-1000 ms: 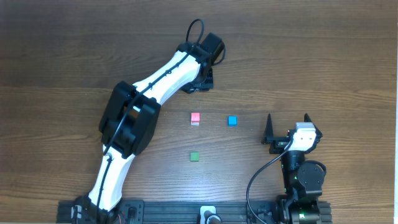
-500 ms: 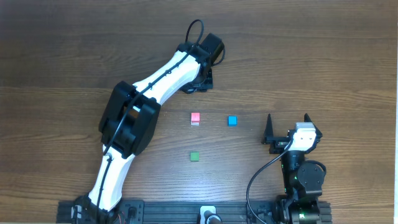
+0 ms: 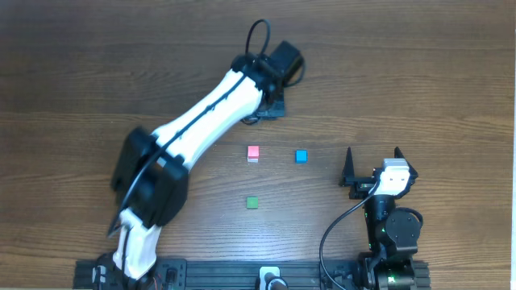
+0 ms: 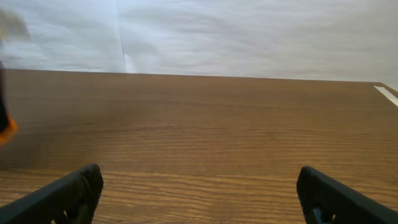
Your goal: Stack Cubes
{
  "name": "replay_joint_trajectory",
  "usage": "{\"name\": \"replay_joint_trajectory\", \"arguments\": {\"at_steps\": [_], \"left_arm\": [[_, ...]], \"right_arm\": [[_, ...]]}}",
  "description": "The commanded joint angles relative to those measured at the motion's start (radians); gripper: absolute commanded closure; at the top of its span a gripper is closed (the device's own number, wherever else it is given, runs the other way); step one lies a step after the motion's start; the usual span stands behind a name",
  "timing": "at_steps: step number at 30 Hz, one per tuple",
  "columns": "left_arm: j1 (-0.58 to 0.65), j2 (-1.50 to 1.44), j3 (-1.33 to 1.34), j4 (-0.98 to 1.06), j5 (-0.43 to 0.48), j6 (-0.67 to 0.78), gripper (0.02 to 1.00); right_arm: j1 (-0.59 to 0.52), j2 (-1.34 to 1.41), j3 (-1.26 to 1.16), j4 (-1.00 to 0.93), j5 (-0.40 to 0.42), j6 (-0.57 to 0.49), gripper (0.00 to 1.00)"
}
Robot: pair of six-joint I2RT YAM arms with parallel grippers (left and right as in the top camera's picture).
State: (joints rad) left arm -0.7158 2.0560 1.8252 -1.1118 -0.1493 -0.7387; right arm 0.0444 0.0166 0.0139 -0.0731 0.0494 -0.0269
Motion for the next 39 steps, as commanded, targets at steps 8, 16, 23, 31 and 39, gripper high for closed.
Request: {"name": "replay_joint_trajectory", "arguments": {"at_steps": [8, 16, 23, 31, 39], "left_arm": [[-0.123, -0.248, -0.307, 0.037, -0.072, -0.193, 0.871], [-0.1, -0.24, -0.372, 0.081, -0.068, -0.192, 0.873], [-0.086, -0.203, -0.372, 0.112, -0.038, -0.185, 0.873], [-0.084, -0.15, -0.372, 0.121, -0.016, -0.182, 0.873], [-0.084, -0.138, -0.372, 0.117, -0.009, -0.182, 0.873]], "right_arm": [[-0.006, -0.001, -0.009, 0.002, -0.011, 0.003, 0.007], [-0.006, -0.001, -0.009, 0.002, -0.011, 0.003, 0.009], [-0.006, -0.001, -0.009, 0.002, -0.012, 0.003, 0.007], [-0.006, -0.001, -0.009, 0.002, -0.012, 0.003, 0.009], [-0.006, -0.001, -0.009, 0.002, -0.011, 0.003, 0.007]]}}
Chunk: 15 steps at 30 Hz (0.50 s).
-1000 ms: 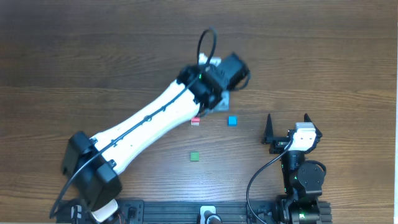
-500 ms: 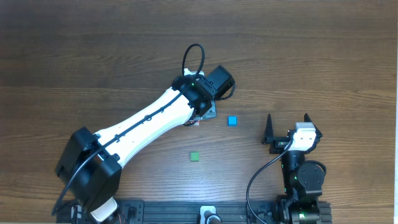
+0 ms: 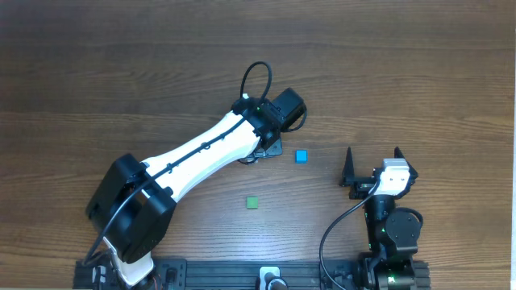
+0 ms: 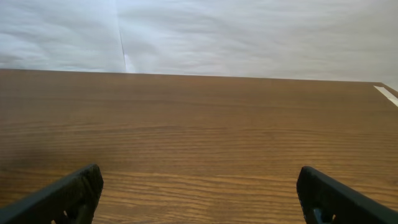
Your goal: Stack Cubes
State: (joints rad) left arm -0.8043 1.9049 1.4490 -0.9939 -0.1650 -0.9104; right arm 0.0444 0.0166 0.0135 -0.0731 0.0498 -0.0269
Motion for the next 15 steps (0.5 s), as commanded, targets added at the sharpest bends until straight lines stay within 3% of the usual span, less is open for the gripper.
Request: {"name": "replay_joint_trajectory", "arguments": {"at_steps": [1, 15], "left_arm": [[0.005, 0.013, 0.004, -0.001, 0.007, -0.01, 0.873], [0.005, 0.026, 0.004, -0.008, 0.007, -0.01, 0.866]], "right_arm": [[-0.006, -0.001, -0.009, 0.002, -0.012, 0.003, 0.007], [-0.006, -0.001, -0.009, 0.002, -0.012, 0.003, 0.007]]}}
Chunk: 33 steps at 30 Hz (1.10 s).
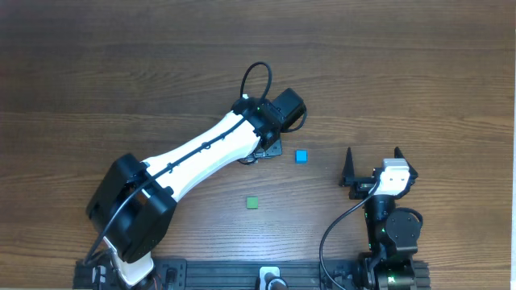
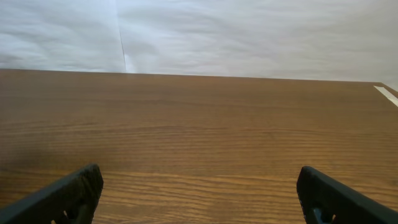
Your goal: Stack Cubes
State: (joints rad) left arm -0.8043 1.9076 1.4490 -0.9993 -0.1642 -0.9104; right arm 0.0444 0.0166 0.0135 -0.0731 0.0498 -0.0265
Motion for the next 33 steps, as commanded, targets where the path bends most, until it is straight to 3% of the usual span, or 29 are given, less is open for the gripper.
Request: {"name": "replay_joint_trajectory", "arguments": {"at_steps": [1, 22, 29, 33], "left_arm": [[0.006, 0.023, 0.004, -0.003, 0.006, -0.01, 0.869], [0.006, 0.039, 0.004, -0.014, 0.009, -0.01, 0.851], [0.006, 0.039, 0.004, -0.014, 0.006, -0.01, 0.634], [0.006, 0.039, 0.004, -0.014, 0.006, -0.01, 0.566]], "right_arm": [[-0.006, -0.001, -0.009, 0.002, -0.012, 0.003, 0.007], [-0.006, -0.001, -0.009, 0.002, -0.012, 0.003, 0.009], [-0.006, -0.001, -0.009, 0.002, -0.012, 0.003, 0.009], [-0.006, -0.001, -0.009, 0.002, -0.012, 0.003, 0.009]]}}
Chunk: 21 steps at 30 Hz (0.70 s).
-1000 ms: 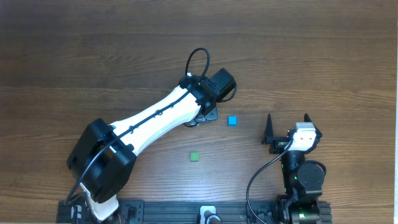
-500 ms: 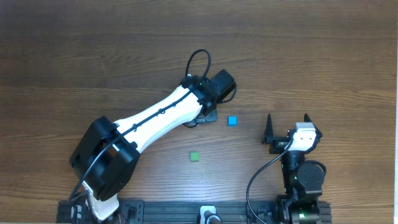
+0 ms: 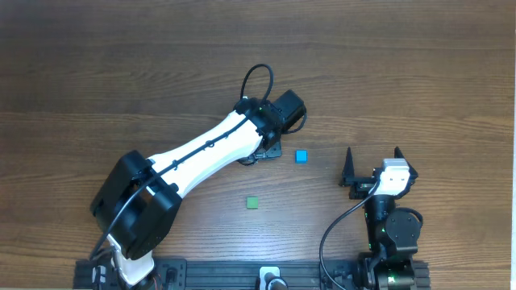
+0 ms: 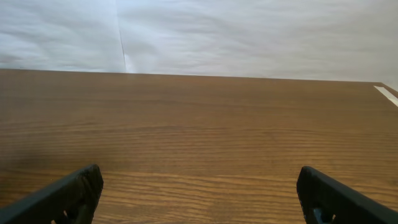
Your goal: Stack Cubes
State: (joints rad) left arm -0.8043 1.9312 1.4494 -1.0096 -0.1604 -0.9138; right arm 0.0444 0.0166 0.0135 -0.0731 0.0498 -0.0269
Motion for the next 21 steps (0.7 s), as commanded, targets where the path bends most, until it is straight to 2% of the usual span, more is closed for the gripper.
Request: {"name": "replay_joint_trajectory", "arguments": {"at_steps": [1, 4, 8, 13, 21], "left_arm": [[0.006, 0.015, 0.003, -0.003, 0.002, -0.007, 0.562], [0.006, 0.015, 0.003, 0.0, 0.001, -0.007, 0.516], [0.01, -0.009, 0.003, 0.028, -0.031, -0.008, 0.248], [0.074, -0.084, 0.003, 0.113, -0.076, -0.007, 0.02], [0.272, -0.257, 0.003, 0.169, -0.146, 0.057, 0.02]], "right_arm": [[-0.006, -0.001, -0.009, 0.002, -0.012, 0.003, 0.007], [-0.006, -0.001, -0.009, 0.002, -0.012, 0.003, 0.007], [-0.006, -0.001, -0.009, 0.002, -0.012, 0.003, 0.007], [-0.006, -0.001, -0.009, 0.002, -0.012, 0.003, 0.009], [-0.006, -0.001, -0.009, 0.002, -0.012, 0.003, 0.009]]}}
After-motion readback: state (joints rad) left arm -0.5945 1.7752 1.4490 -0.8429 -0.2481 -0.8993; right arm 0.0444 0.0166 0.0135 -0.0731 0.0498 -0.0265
